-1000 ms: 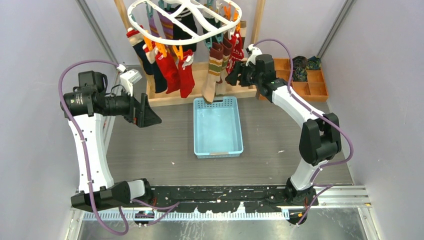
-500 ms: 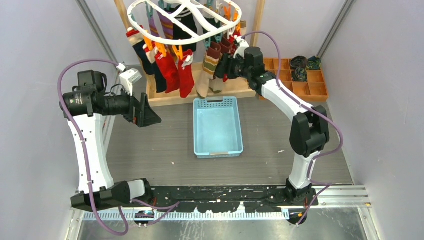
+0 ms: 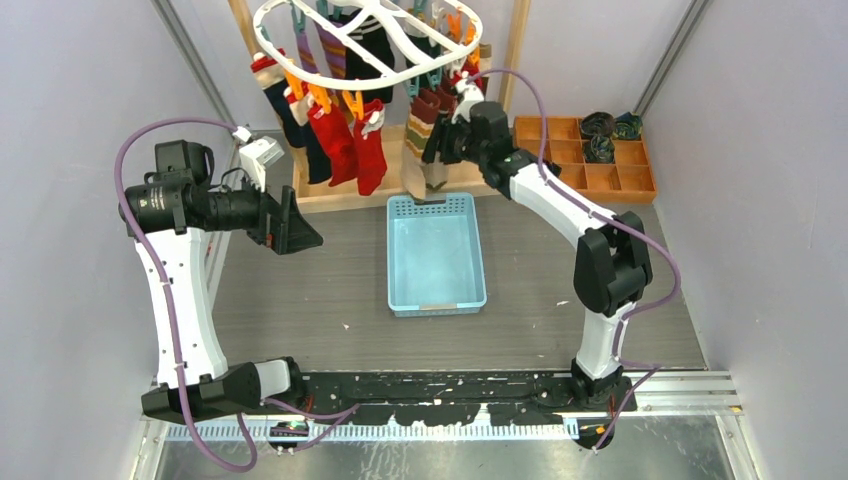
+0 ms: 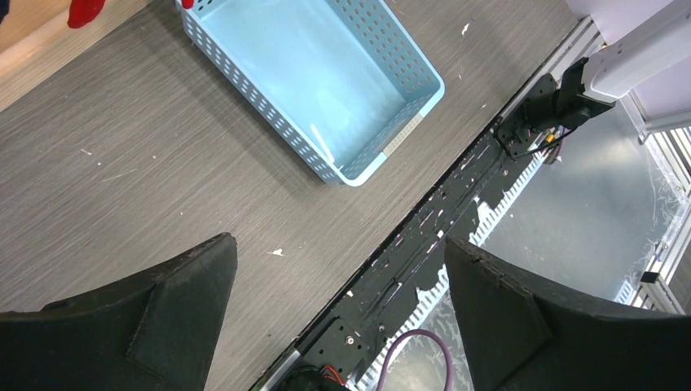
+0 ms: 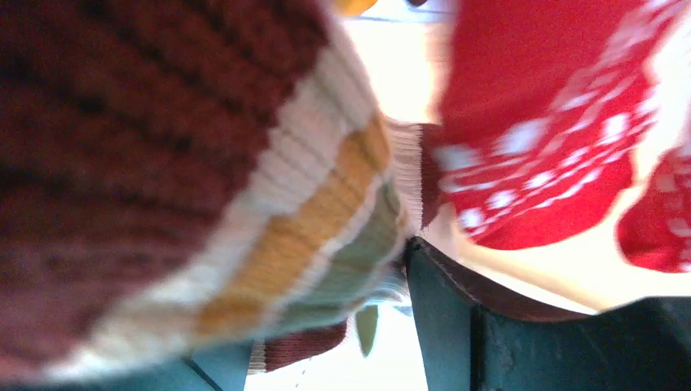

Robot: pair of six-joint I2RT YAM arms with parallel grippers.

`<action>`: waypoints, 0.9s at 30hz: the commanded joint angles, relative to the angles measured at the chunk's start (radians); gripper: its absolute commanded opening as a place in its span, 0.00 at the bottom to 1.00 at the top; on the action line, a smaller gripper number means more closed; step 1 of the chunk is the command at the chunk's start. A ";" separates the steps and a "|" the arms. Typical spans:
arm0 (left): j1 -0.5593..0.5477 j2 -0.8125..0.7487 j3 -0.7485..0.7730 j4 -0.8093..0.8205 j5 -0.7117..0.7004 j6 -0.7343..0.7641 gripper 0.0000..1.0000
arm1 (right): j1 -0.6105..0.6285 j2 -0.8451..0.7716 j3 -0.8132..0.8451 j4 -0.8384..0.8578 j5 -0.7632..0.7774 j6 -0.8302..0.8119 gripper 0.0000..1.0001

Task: Remove the socks clipped to the hanger
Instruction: Remove the sock from the hanger.

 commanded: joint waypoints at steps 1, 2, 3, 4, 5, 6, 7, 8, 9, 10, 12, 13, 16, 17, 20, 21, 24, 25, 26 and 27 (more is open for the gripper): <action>-0.008 -0.028 0.012 -0.161 0.007 -0.014 1.00 | 0.057 -0.089 -0.069 0.096 0.055 0.017 0.66; -0.008 -0.028 0.010 -0.162 0.007 -0.015 1.00 | 0.057 -0.089 -0.076 0.109 0.062 0.028 0.64; -0.009 -0.029 0.009 -0.162 0.006 -0.015 1.00 | 0.058 -0.087 -0.076 0.116 0.069 0.034 0.63; -0.009 -0.030 0.009 -0.162 0.004 -0.015 1.00 | 0.057 -0.084 -0.072 0.118 0.077 0.037 0.62; -0.009 -0.031 0.009 -0.162 0.003 -0.015 1.00 | 0.057 -0.077 -0.056 0.115 0.083 0.036 0.58; -0.009 -0.033 0.009 -0.164 0.002 -0.014 1.00 | 0.057 -0.073 -0.044 0.106 0.090 0.033 0.56; -0.009 -0.035 0.008 -0.164 0.001 -0.013 1.00 | 0.057 -0.070 -0.029 0.094 0.091 0.031 0.51; -0.009 -0.038 0.007 -0.164 0.000 -0.012 1.00 | 0.057 -0.074 -0.013 0.082 0.092 0.028 0.45; -0.009 -0.041 0.006 -0.163 -0.004 -0.012 1.00 | 0.057 -0.083 -0.010 0.071 0.096 0.024 0.40; -0.009 -0.043 0.007 -0.162 -0.007 -0.012 1.00 | 0.062 -0.094 -0.013 0.067 0.102 0.020 0.32; -0.009 -0.043 0.015 -0.170 -0.015 -0.011 1.00 | 0.071 -0.130 -0.035 0.050 0.132 -0.001 0.21; -0.009 -0.043 0.019 -0.175 -0.016 -0.008 1.00 | 0.077 -0.155 -0.059 0.048 0.144 -0.007 0.17; -0.011 -0.044 0.032 -0.188 -0.009 -0.004 1.00 | 0.099 -0.245 -0.158 0.050 0.177 -0.014 0.11; -0.012 -0.046 0.035 -0.192 -0.007 -0.002 1.00 | 0.111 -0.280 -0.197 0.058 0.189 -0.013 0.09; -0.016 -0.048 0.039 -0.193 -0.002 -0.002 1.00 | 0.150 -0.384 -0.322 0.084 0.211 -0.009 0.02; -0.019 -0.048 0.042 -0.194 0.000 -0.003 1.00 | 0.163 -0.417 -0.360 0.089 0.219 -0.005 0.02; -0.029 -0.045 0.048 -0.198 0.008 -0.005 1.00 | 0.206 -0.503 -0.445 0.105 0.232 0.005 0.01; -0.033 -0.044 0.049 -0.197 0.011 -0.005 1.00 | 0.218 -0.526 -0.463 0.108 0.232 0.012 0.01; -0.038 -0.043 0.051 -0.196 0.013 -0.007 1.00 | 0.230 -0.545 -0.477 0.111 0.230 0.019 0.01; -0.045 -0.041 0.053 -0.196 0.014 -0.011 1.00 | 0.241 -0.563 -0.484 0.112 0.230 0.023 0.00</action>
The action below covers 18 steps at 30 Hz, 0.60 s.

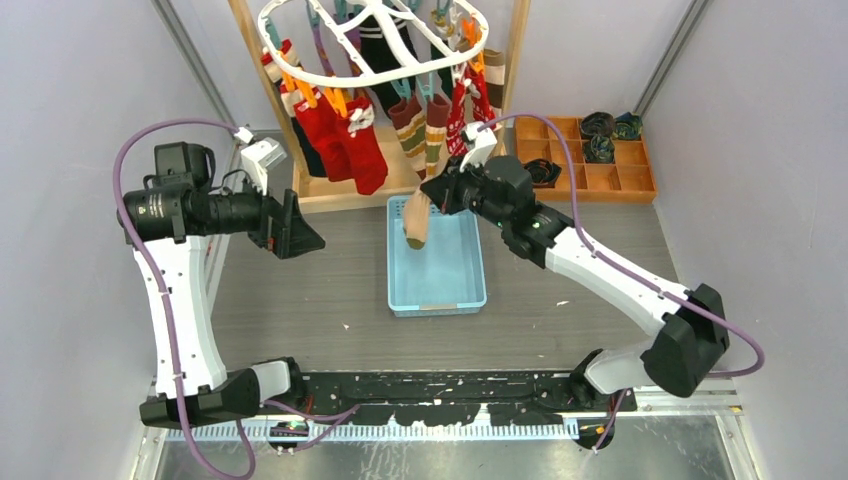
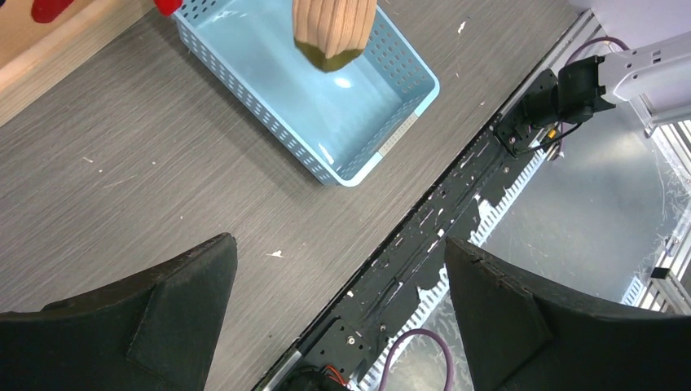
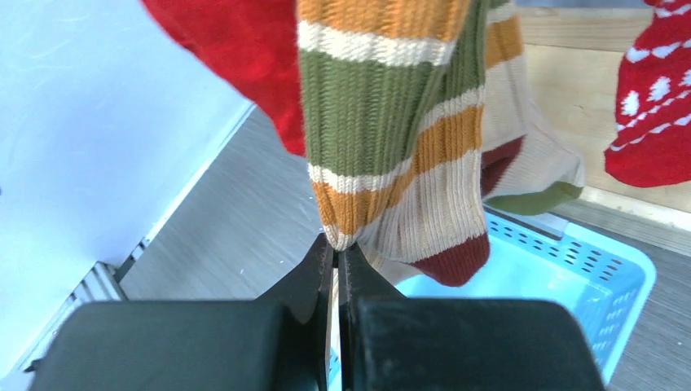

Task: Remove the socks clipped to the hanger
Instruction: Remove the sock from the hanger.

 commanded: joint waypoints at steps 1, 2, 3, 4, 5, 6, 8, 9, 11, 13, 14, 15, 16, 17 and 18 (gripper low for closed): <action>-0.027 -0.012 0.040 -0.194 0.026 -0.002 1.00 | 0.042 -0.079 -0.036 0.057 0.029 0.020 0.01; -0.036 -0.010 0.044 -0.190 0.024 -0.006 1.00 | 0.055 -0.087 -0.029 0.050 0.020 0.023 0.01; -0.044 -0.007 0.046 -0.186 0.022 -0.011 1.00 | 0.059 -0.093 -0.020 0.041 0.008 0.029 0.01; -0.054 -0.005 0.049 -0.180 0.022 -0.017 1.00 | 0.064 -0.099 -0.010 0.039 -0.009 0.039 0.01; -0.068 -0.004 0.051 -0.171 0.025 -0.024 1.00 | 0.069 -0.106 -0.003 0.040 -0.038 0.053 0.01; -0.083 -0.005 0.051 -0.154 0.028 -0.036 1.00 | 0.075 -0.110 0.004 0.043 -0.066 0.065 0.01; -0.134 -0.005 0.051 -0.098 0.026 -0.084 1.00 | 0.087 -0.112 0.027 0.041 -0.126 0.091 0.01; -0.159 -0.004 0.051 -0.071 0.025 -0.106 1.00 | 0.094 -0.111 0.038 0.042 -0.155 0.105 0.01; -0.233 0.009 0.051 -0.007 0.008 -0.159 1.00 | 0.107 -0.115 0.050 0.053 -0.209 0.148 0.01; -0.299 0.024 0.049 0.035 -0.029 -0.190 1.00 | 0.118 -0.121 0.048 0.078 -0.238 0.196 0.01; -0.327 0.039 0.044 0.052 -0.048 -0.200 1.00 | 0.122 -0.125 0.041 0.102 -0.250 0.222 0.01; -0.355 0.050 0.038 0.066 -0.065 -0.208 1.00 | 0.127 -0.129 0.034 0.125 -0.260 0.245 0.01; -0.380 0.064 0.033 0.080 -0.081 -0.212 1.00 | 0.131 -0.131 0.031 0.141 -0.268 0.267 0.01; -0.400 0.077 0.032 0.091 -0.093 -0.217 1.00 | 0.133 -0.128 0.030 0.157 -0.277 0.285 0.01; -0.417 0.091 0.034 0.099 -0.098 -0.220 1.00 | 0.135 -0.126 0.033 0.172 -0.289 0.304 0.01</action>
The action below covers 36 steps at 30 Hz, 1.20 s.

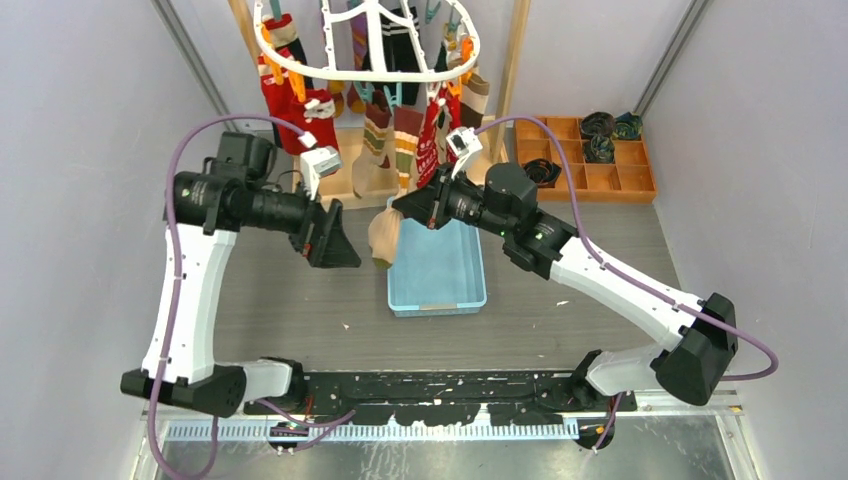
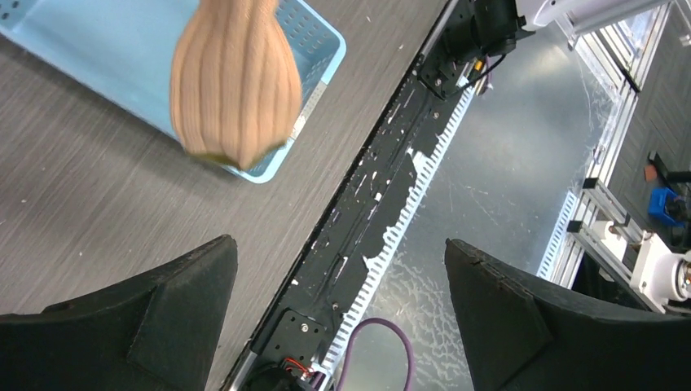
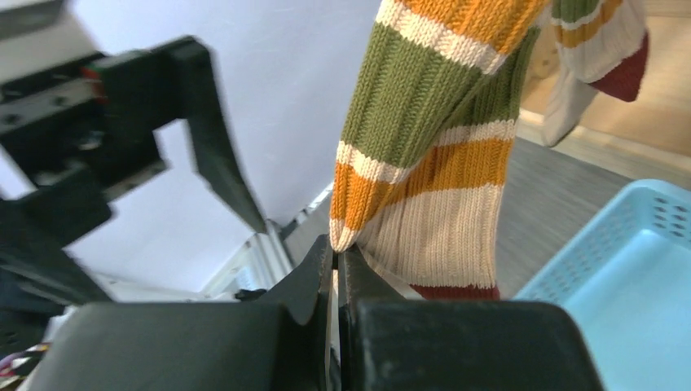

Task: Remove the socks clipped to the hanger
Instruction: Remove the sock from the hanger.

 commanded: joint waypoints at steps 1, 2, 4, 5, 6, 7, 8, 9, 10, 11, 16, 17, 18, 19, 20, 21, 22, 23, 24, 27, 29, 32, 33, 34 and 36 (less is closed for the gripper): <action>-0.070 0.058 0.017 0.081 -0.057 -0.063 1.00 | 0.017 -0.043 0.037 0.131 -0.098 0.132 0.01; -0.077 0.067 0.019 0.093 -0.058 -0.066 1.00 | 0.019 -0.039 0.042 0.140 -0.109 0.148 0.01; -0.082 0.077 0.021 0.121 -0.062 -0.072 1.00 | 0.025 -0.035 0.050 0.153 -0.128 0.176 0.01; -0.083 0.079 0.020 0.141 -0.068 -0.081 1.00 | 0.028 -0.032 0.053 0.159 -0.133 0.191 0.01; -0.083 0.080 0.017 0.158 -0.070 -0.085 1.00 | 0.032 -0.030 0.056 0.162 -0.136 0.201 0.01; -0.084 0.080 0.014 0.171 -0.071 -0.088 1.00 | 0.038 -0.024 0.057 0.169 -0.137 0.214 0.00; -0.086 0.080 0.010 0.184 -0.070 -0.096 1.00 | 0.042 -0.021 0.057 0.181 -0.138 0.227 0.01; -0.087 0.080 0.003 0.194 -0.064 -0.102 1.00 | 0.045 -0.015 0.057 0.195 -0.142 0.249 0.01; -0.090 0.075 -0.008 0.204 -0.060 -0.108 1.00 | 0.048 -0.007 0.057 0.213 -0.146 0.266 0.01; -0.094 0.070 -0.022 0.220 -0.057 -0.115 1.00 | 0.050 0.001 0.059 0.228 -0.151 0.279 0.01; -0.097 0.004 -0.131 0.339 -0.087 -0.173 0.95 | 0.059 0.028 0.052 0.304 -0.150 0.358 0.00; -0.098 -0.009 -0.149 0.359 -0.098 -0.186 0.93 | 0.060 0.030 0.050 0.316 -0.148 0.369 0.01; -0.099 -0.019 -0.163 0.376 -0.103 -0.198 0.90 | 0.061 0.030 0.046 0.330 -0.144 0.381 0.01; -0.099 -0.029 -0.173 0.392 -0.108 -0.212 0.85 | 0.062 0.029 0.043 0.339 -0.138 0.391 0.01; -0.099 -0.037 -0.182 0.406 -0.113 -0.225 0.78 | 0.061 0.029 0.044 0.341 -0.135 0.397 0.01; -0.099 -0.045 -0.189 0.420 -0.115 -0.241 0.69 | 0.061 0.031 0.046 0.339 -0.128 0.401 0.01; -0.099 -0.052 -0.194 0.430 -0.117 -0.251 0.58 | 0.062 0.030 0.051 0.325 -0.118 0.402 0.01; -0.099 -0.059 -0.201 0.441 -0.123 -0.267 0.38 | 0.063 0.028 0.058 0.299 -0.101 0.399 0.03; -0.099 -0.067 -0.209 0.452 -0.138 -0.285 0.24 | 0.063 0.024 0.067 0.257 -0.075 0.389 0.10; -0.109 -0.089 -0.235 0.464 -0.195 -0.319 0.06 | 0.063 -0.009 0.128 0.042 0.103 0.282 0.45; -0.126 -0.094 -0.246 0.463 -0.238 -0.325 0.01 | 0.063 -0.015 0.203 -0.118 0.230 0.206 0.55; -0.162 -0.098 -0.258 0.446 -0.313 -0.322 0.00 | 0.064 0.037 0.387 -0.342 0.398 0.057 0.67; -0.177 -0.100 -0.261 0.441 -0.332 -0.321 0.00 | 0.064 0.062 0.445 -0.391 0.427 0.021 0.68; -0.191 -0.102 -0.264 0.439 -0.352 -0.319 0.00 | 0.064 0.083 0.495 -0.424 0.445 -0.017 0.69; -0.217 -0.108 -0.264 0.437 -0.384 -0.315 0.00 | 0.064 0.142 0.601 -0.488 0.462 -0.077 0.71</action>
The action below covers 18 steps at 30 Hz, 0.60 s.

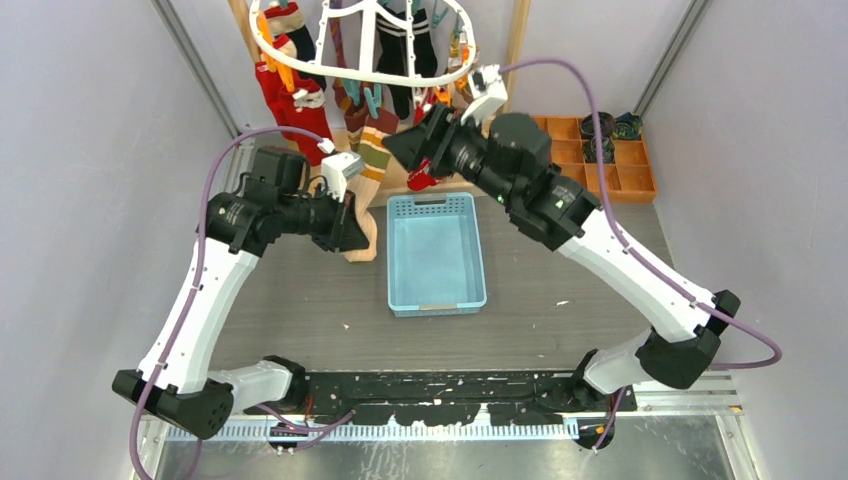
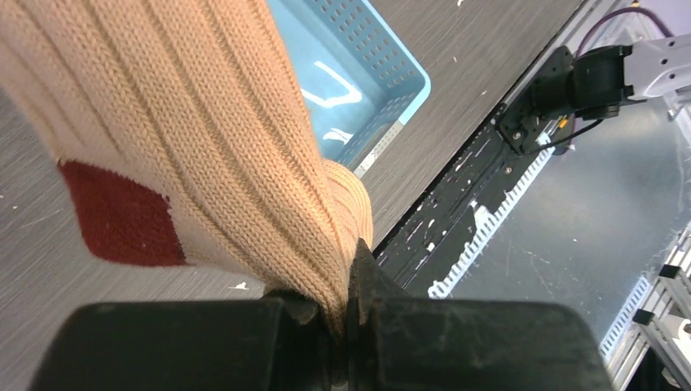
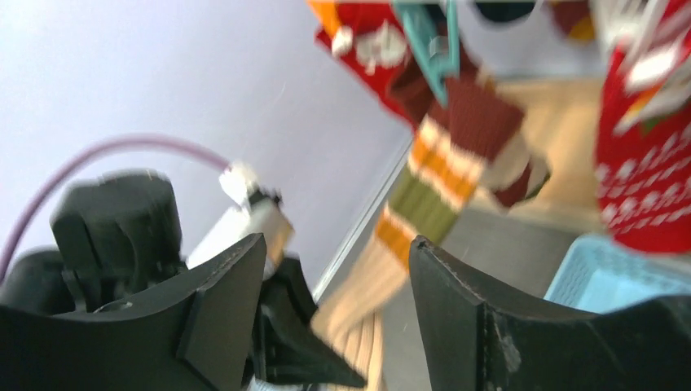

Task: Remove the socks clipped to the hanger
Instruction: Remove the sock from the hanger.

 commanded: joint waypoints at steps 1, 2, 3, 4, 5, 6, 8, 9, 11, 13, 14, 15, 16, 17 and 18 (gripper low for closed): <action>-0.053 -0.028 0.000 0.023 -0.108 -0.011 0.00 | 0.003 0.098 0.264 -0.235 0.182 -0.225 0.72; -0.059 -0.031 0.003 0.023 -0.116 -0.011 0.00 | 0.003 0.134 0.321 -0.268 0.191 -0.249 0.72; -0.063 -0.035 0.007 0.023 -0.118 -0.012 0.00 | 0.003 0.163 0.368 -0.291 0.193 -0.273 0.72; -0.064 -0.038 0.010 0.023 -0.117 -0.013 0.00 | 0.003 0.192 0.413 -0.305 0.194 -0.292 0.72; -0.064 -0.043 0.011 0.022 -0.116 -0.014 0.00 | 0.002 0.219 0.450 -0.316 0.193 -0.311 0.72; -0.065 -0.047 0.013 0.019 -0.113 -0.014 0.00 | 0.003 0.243 0.489 -0.328 0.192 -0.328 0.72; -0.066 -0.057 0.018 0.010 -0.107 -0.009 0.00 | 0.001 0.294 0.564 -0.361 0.181 -0.351 0.72; -0.066 -0.061 0.021 0.004 -0.104 -0.004 0.00 | -0.001 0.322 0.612 -0.383 0.171 -0.359 0.72; -0.066 -0.069 0.026 -0.008 -0.096 0.000 0.00 | -0.002 0.362 0.659 -0.397 0.150 -0.366 0.72; -0.066 -0.078 0.031 -0.015 -0.087 0.000 0.00 | -0.002 0.390 0.688 -0.398 0.144 -0.373 0.72; -0.066 -0.083 0.032 -0.017 -0.085 0.000 0.00 | -0.004 0.404 0.703 -0.398 0.149 -0.378 0.72; -0.066 -0.085 0.032 -0.018 -0.080 0.000 0.00 | -0.006 0.416 0.717 -0.397 0.155 -0.386 0.72; -0.066 -0.087 0.032 -0.020 -0.076 0.000 0.00 | -0.009 0.427 0.729 -0.397 0.164 -0.392 0.72; -0.066 -0.088 0.032 -0.020 -0.073 0.000 0.00 | -0.011 0.437 0.741 -0.397 0.170 -0.395 0.72; -0.066 -0.087 0.032 -0.021 -0.069 0.000 0.00 | -0.016 0.447 0.751 -0.393 0.171 -0.397 0.72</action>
